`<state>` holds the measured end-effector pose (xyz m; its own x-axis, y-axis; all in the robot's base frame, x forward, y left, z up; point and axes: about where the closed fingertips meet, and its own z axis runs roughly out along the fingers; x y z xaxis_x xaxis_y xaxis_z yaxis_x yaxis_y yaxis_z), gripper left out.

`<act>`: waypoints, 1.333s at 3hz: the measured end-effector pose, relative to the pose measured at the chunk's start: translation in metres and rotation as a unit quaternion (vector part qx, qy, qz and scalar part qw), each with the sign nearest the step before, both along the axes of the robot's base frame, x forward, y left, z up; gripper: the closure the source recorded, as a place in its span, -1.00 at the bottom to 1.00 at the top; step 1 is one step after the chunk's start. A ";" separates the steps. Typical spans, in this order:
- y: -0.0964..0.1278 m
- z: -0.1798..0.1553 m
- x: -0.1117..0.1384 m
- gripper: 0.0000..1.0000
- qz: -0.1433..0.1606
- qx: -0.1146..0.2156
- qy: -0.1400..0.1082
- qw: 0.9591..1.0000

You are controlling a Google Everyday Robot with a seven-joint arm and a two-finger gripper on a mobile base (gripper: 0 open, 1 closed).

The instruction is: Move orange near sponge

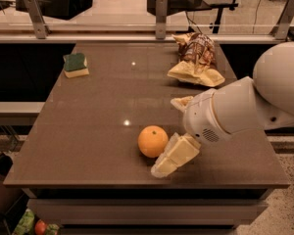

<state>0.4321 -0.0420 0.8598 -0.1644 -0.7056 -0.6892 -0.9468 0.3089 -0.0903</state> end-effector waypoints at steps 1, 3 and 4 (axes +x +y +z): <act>0.013 -0.004 0.002 -1.00 0.029 -0.011 0.019 0.999; 0.015 -0.003 0.003 -1.00 0.028 -0.002 0.012 1.000; 0.017 -0.005 0.003 -1.00 0.023 0.017 0.003 1.000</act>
Offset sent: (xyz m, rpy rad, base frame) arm 0.0059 0.0160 -0.0100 -0.0189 0.0697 0.0923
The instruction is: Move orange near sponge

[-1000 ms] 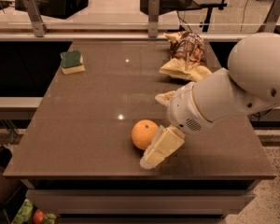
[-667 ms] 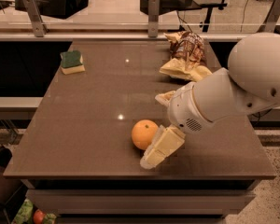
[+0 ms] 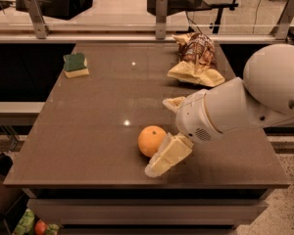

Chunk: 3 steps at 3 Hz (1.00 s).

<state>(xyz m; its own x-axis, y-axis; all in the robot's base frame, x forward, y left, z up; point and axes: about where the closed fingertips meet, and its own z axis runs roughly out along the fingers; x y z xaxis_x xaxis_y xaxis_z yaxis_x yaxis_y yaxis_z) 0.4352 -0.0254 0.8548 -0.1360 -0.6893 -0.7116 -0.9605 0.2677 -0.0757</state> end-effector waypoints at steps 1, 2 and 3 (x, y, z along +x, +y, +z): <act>0.005 -0.010 0.000 -1.00 0.001 0.024 -0.001 1.000; 0.010 -0.019 -0.003 -0.63 0.005 0.045 -0.001 0.999; 0.011 -0.017 -0.004 -0.19 0.006 0.044 -0.004 0.999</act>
Offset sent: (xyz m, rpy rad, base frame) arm -0.0041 0.0138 -0.0359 0.1501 0.0068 0.0145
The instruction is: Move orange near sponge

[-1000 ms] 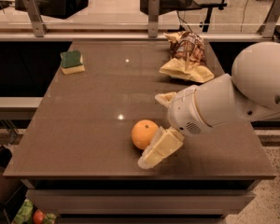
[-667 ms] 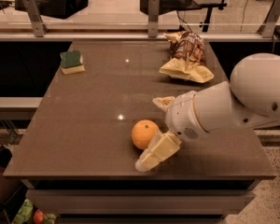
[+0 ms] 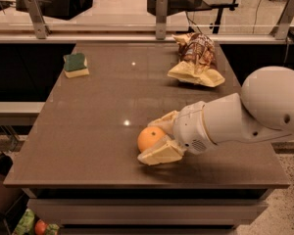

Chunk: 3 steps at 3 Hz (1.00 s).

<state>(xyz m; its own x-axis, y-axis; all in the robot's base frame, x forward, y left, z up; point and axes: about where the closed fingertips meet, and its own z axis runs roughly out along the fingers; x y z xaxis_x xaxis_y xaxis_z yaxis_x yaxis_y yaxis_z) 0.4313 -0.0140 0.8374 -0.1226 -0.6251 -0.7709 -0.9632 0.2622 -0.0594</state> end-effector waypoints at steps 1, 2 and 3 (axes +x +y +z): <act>0.001 0.002 -0.001 0.31 0.001 -0.001 -0.002 1.000; 0.002 0.004 -0.002 0.77 0.002 -0.003 -0.004 1.000; 0.003 0.005 -0.003 1.00 0.002 -0.004 -0.006 1.000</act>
Offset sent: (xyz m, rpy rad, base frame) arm -0.0009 0.0009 0.0017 -0.0023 -0.0040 0.0014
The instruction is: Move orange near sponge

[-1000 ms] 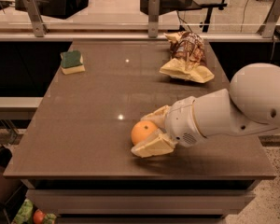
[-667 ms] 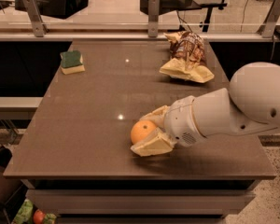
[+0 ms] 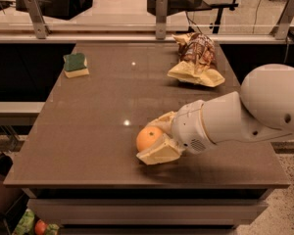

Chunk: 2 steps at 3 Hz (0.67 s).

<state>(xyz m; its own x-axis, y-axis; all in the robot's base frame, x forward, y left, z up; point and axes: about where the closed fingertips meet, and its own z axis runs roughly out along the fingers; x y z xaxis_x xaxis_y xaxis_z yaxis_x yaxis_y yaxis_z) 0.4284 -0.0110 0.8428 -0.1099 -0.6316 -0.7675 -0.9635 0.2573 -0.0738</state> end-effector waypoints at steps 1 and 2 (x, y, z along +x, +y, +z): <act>0.000 0.008 0.005 1.00 -0.003 -0.003 -0.006 1.000; -0.002 0.029 0.025 1.00 -0.014 0.006 -0.019 1.000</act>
Offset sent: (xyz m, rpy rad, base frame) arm 0.0596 -0.0059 0.0616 0.0473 -0.0782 -0.0668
